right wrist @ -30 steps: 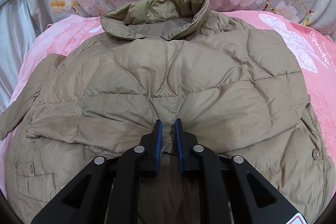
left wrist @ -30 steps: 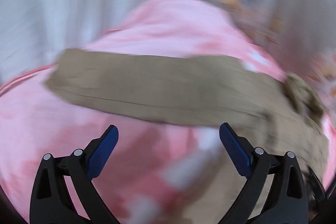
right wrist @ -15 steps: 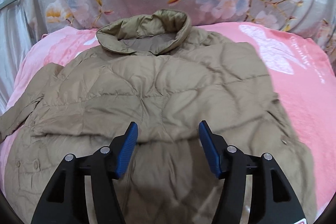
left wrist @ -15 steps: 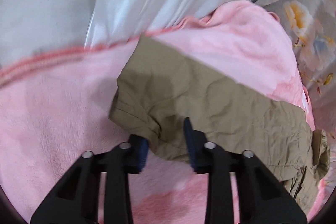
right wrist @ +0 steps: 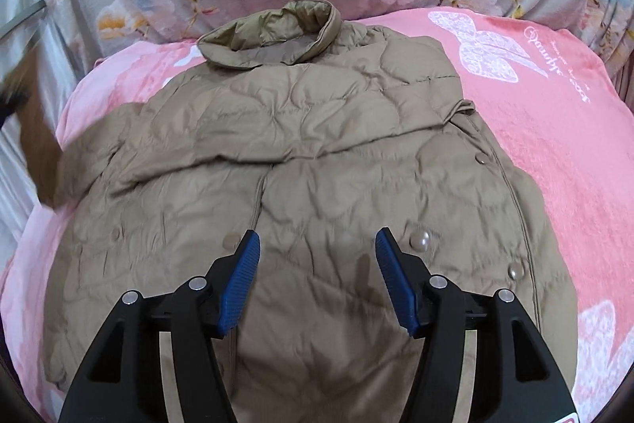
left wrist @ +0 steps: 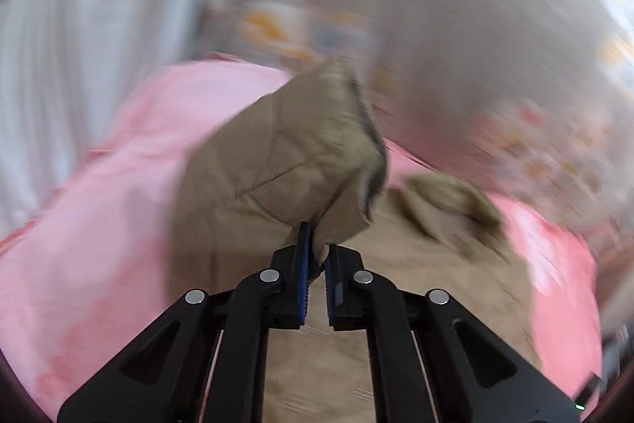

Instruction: Fold large clothes

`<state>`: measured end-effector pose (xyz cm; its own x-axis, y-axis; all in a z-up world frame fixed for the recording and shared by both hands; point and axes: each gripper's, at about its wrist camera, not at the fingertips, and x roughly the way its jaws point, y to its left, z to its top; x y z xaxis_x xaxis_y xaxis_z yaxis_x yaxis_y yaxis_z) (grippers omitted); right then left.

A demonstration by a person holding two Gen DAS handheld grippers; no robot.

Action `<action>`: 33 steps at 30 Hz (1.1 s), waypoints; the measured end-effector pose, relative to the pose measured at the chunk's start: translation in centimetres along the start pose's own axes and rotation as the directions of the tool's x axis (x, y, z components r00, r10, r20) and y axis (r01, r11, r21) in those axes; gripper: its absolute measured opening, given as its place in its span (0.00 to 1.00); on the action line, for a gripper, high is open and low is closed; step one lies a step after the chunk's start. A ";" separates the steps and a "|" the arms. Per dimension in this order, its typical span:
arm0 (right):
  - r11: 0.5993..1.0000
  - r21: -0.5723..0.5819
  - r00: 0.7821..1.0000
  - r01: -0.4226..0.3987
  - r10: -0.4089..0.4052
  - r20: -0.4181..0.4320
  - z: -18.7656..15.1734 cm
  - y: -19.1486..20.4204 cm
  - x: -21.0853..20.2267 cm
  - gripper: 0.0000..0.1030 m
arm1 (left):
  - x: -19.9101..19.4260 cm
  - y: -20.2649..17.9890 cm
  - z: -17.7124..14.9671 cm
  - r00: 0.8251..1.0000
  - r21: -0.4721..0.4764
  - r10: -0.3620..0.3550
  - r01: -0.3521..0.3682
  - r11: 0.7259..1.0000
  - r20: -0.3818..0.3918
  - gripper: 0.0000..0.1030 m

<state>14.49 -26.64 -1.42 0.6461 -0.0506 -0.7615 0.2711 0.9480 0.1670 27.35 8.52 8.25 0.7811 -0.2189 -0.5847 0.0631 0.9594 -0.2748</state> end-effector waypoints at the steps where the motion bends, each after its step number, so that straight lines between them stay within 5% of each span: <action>1: 1.000 -0.020 1.000 0.011 -0.011 0.006 -0.3 0.3 -0.2 0.57 | 0.5 -2.0 -1.0 0.999 0.026 -0.042 0.043 0.999 -0.028 0.07; 3: 0.999 -0.048 1.000 0.021 -0.021 0.012 -0.7 0.6 -0.5 0.57 | 1.9 -6.1 -4.0 0.987 0.068 -0.126 0.133 0.989 -0.098 0.19; 5: 0.998 -0.059 1.000 0.001 -0.001 0.014 -0.8 0.7 -0.8 0.57 | 2.9 -7.9 -6.6 0.974 0.079 -0.165 0.179 0.981 -0.154 0.66; 7: 0.998 -0.058 1.000 -0.021 0.022 0.020 -0.7 0.7 -1.1 0.59 | 2.8 -8.0 -9.0 0.966 0.033 -0.204 0.212 0.977 -0.158 0.83; 13: 0.983 0.032 0.983 -0.183 0.184 -0.007 1.7 1.1 0.4 0.64 | 0.5 -2.6 -11.5 0.973 -0.087 -0.201 0.191 0.978 -0.114 0.89; 18: 0.952 0.145 0.960 -0.270 0.278 -0.036 4.4 2.4 3.4 0.65 | 1.6 3.3 -12.4 0.987 -0.128 -0.047 0.027 0.991 -0.156 0.89; 22: 0.944 0.160 0.952 -0.288 0.300 -0.061 5.8 4.6 5.6 0.65 | 2.6 6.6 -13.3 0.980 -0.158 0.021 -0.054 0.986 -0.200 0.89; 26: 0.954 0.140 0.953 -0.266 0.282 -0.112 5.7 7.0 7.6 0.65 | 3.2 6.9 -14.9 0.975 -0.079 0.102 -0.120 0.990 -0.199 0.89; 28: 0.966 0.102 0.962 -0.239 0.250 -0.115 5.6 8.1 7.9 0.57 | 3.5 6.4 -15.5 0.972 -0.024 0.136 -0.143 0.989 -0.193 0.89; 30: 0.971 0.044 0.965 -0.237 0.240 -0.106 5.9 9.2 7.8 0.15 | 3.7 6.2 -15.8 0.969 -0.003 0.153 -0.156 0.988 -0.192 0.89; 33: 0.967 0.018 0.965 -0.254 0.254 -0.065 7.5 9.2 6.2 0.02 | 3.9 6.4 -15.7 0.969 -0.007 0.149 -0.154 0.988 -0.198 0.89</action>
<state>26.34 -20.59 0.06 0.6458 0.2128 -0.7333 0.1113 0.9239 0.3661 21.05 10.99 -7.76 0.6435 -0.1039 -0.7584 -0.0624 0.9803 -0.1873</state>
